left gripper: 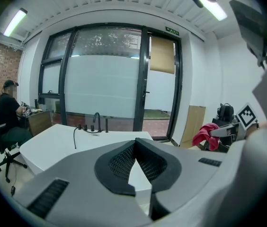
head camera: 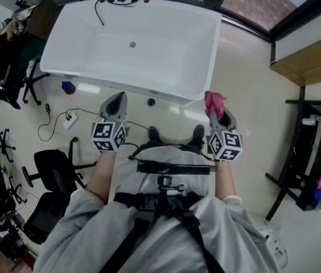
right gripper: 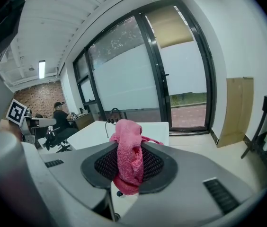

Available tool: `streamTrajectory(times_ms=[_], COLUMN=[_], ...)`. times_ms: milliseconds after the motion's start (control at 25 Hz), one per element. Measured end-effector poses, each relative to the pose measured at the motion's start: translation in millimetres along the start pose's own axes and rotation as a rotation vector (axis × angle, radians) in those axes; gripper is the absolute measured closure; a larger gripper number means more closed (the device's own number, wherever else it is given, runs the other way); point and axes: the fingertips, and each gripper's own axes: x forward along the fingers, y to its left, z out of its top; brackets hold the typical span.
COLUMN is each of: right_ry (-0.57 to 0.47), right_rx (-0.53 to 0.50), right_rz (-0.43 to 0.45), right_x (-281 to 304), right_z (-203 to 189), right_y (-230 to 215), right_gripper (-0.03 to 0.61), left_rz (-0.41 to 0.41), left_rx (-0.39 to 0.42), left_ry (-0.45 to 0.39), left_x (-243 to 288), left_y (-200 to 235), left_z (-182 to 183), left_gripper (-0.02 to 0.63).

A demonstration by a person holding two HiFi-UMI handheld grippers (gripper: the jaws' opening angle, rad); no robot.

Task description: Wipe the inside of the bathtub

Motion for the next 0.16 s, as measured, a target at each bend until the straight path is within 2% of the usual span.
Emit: streamTrajectory(times_ms=[160], right_ry=[0.003], right_rx=[-0.003], right_rz=[0.006], right_x=[3.4], right_z=[1.0], right_y=[1.8], right_gripper=[0.489], left_rz=[0.002], left_rx=[-0.006], left_ry=[0.004], left_x=[-1.3], left_y=[2.1], left_z=[-1.5], left_gripper=[0.609])
